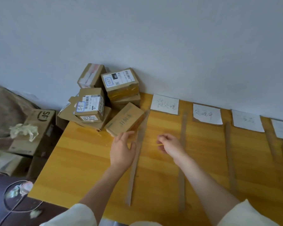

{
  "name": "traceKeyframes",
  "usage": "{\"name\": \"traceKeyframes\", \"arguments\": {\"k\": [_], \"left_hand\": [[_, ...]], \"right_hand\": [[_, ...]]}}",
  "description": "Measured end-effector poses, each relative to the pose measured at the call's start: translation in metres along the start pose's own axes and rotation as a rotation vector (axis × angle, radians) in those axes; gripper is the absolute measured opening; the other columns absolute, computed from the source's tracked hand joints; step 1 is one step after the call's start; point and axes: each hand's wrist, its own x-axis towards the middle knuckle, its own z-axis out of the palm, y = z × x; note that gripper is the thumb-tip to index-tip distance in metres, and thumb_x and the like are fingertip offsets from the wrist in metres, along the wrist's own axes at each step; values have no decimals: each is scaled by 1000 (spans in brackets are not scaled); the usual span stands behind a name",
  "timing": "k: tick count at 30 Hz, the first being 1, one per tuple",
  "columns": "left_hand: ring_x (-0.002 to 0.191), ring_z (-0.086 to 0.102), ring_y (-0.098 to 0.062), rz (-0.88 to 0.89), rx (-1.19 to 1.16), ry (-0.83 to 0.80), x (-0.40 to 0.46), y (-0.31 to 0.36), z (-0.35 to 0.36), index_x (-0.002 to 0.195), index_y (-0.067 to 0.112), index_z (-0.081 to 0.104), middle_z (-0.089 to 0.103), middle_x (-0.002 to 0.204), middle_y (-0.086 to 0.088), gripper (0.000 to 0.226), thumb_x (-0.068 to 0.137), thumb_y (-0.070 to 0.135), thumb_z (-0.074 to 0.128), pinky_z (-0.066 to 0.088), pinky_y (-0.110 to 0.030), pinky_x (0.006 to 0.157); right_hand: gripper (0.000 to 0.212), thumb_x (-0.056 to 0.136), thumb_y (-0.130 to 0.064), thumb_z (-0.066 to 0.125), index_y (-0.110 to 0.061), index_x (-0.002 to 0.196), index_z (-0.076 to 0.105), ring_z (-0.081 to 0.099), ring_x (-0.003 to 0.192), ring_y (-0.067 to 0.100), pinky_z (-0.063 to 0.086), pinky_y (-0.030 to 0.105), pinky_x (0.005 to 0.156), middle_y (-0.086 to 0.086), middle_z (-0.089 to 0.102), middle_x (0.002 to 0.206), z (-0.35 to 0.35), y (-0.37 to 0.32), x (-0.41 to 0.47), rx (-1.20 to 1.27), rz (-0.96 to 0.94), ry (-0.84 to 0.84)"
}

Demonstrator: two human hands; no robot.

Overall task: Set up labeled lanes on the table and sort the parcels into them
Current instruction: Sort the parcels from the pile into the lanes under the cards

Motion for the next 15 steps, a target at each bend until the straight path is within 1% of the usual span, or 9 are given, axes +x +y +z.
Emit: {"name": "traceKeyframes", "arguments": {"k": [2, 4, 6, 7, 9, 12, 15], "left_hand": [[117, 50, -20, 36, -2, 38, 21, -3, -18, 122, 23, 59, 59, 120, 1, 35, 87, 20, 61, 44, -32, 95], [119, 49, -20, 52, -28, 52, 41, -3, -32, 126, 23, 57, 56, 124, 0, 40, 87, 19, 61, 42, -30, 96], [124, 46, -19, 58, -48, 62, 58, -3, -42, 131, 23, 53, 53, 131, 0, 45, 87, 19, 62, 38, -28, 100], [127, 44, -19, 52, -51, 66, 67, -2, -45, 133, 23, 51, 51, 135, 0, 47, 87, 20, 62, 37, -28, 102], [134, 38, -20, 20, -62, 60, 81, 0, -50, 136, 24, 48, 44, 143, -2, 49, 89, 24, 61, 34, -30, 105], [143, 26, -21, -50, -110, 20, 99, 2, -52, 139, 25, 44, 30, 154, -5, 53, 90, 27, 61, 27, -36, 113], [148, 14, -22, -113, -177, -13, 114, 4, -50, 138, 28, 44, 21, 158, -10, 53, 89, 27, 62, 23, -39, 115]], "right_hand": [[14, 99, -24, 50, -21, 102, 63, 63, 76, 13, 51, 28, 72, 1, 68, 103, 14, -20, 6, -34, -47, 5], [12, 99, -24, 50, -23, 100, 62, 63, 74, 12, 52, 33, 78, 1, 67, 104, 26, -39, 15, -58, -87, 2], [8, 98, -25, 53, -23, 101, 60, 63, 74, 11, 53, 35, 80, 1, 67, 104, 35, -60, 27, -61, -116, 3], [12, 97, -27, 54, -21, 106, 60, 63, 75, 12, 53, 34, 78, 1, 66, 106, 38, -70, 34, -61, -129, 8], [26, 96, -31, 57, -18, 119, 55, 64, 82, 14, 52, 31, 75, 2, 65, 112, 45, -91, 49, -70, -138, 19], [38, 95, -34, 58, -18, 129, 50, 65, 91, 16, 54, 30, 75, 2, 62, 116, 52, -118, 72, -89, -153, 45], [46, 95, -36, 58, -15, 135, 48, 62, 90, 14, 53, 29, 71, 3, 61, 117, 60, -141, 95, -96, -155, 59]]}}
